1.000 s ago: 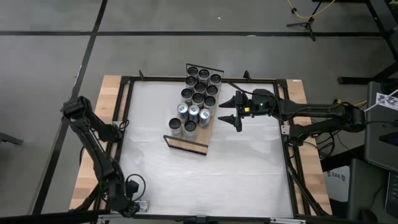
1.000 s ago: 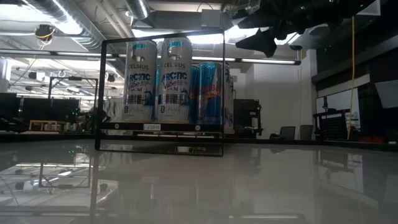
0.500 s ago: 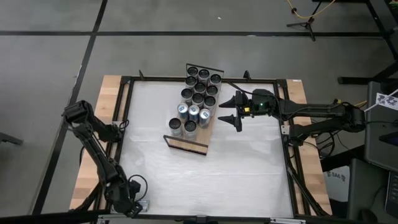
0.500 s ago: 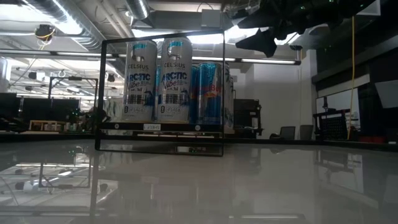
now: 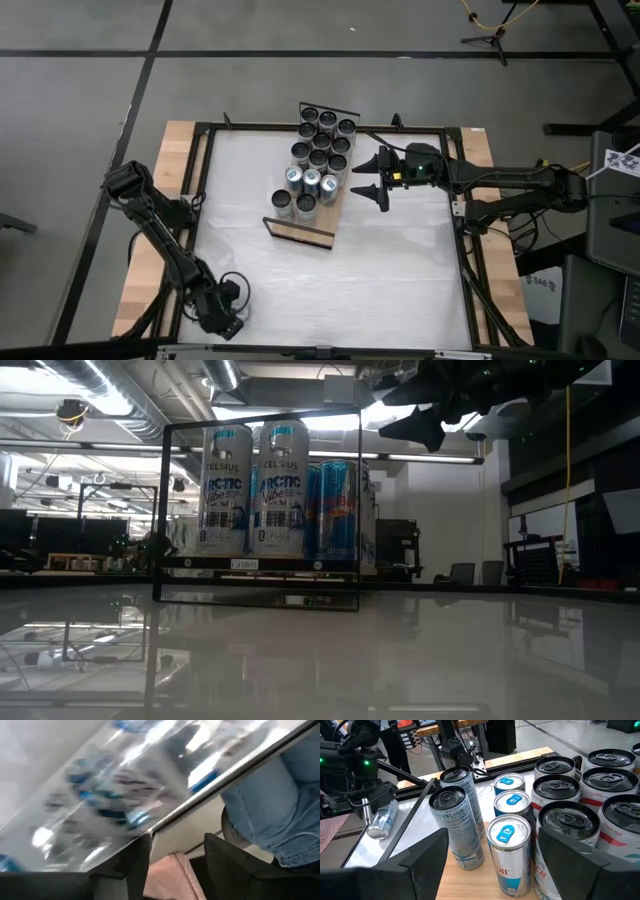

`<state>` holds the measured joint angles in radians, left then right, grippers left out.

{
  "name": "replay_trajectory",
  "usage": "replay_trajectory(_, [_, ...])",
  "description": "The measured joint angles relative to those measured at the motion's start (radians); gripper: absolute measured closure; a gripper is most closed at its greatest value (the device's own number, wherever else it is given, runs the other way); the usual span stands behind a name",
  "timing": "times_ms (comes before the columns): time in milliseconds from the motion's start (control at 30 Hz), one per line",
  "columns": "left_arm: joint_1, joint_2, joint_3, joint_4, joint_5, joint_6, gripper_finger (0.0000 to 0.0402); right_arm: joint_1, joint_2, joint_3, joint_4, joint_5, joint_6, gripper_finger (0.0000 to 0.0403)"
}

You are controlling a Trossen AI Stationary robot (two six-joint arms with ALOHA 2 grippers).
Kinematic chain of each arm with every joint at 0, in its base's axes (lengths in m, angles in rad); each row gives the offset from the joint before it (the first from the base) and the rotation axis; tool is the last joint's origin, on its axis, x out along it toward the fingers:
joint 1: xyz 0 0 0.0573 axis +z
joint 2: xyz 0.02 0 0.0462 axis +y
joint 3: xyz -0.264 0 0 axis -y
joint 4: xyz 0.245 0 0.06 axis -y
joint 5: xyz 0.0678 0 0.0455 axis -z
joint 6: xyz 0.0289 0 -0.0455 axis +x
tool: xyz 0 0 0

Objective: Place canned beverage on shelf
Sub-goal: Move the blue soda can to the top right of the table

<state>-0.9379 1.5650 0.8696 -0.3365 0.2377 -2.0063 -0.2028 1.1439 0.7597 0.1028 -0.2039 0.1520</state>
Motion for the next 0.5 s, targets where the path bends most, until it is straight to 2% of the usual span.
replay_trajectory(500, [0.103, -0.016, 0.0, -0.046, -0.165, 0.28, 0.0223, 0.0, 0.0, 0.0, 0.0, 0.0, 0.0, 0.01])
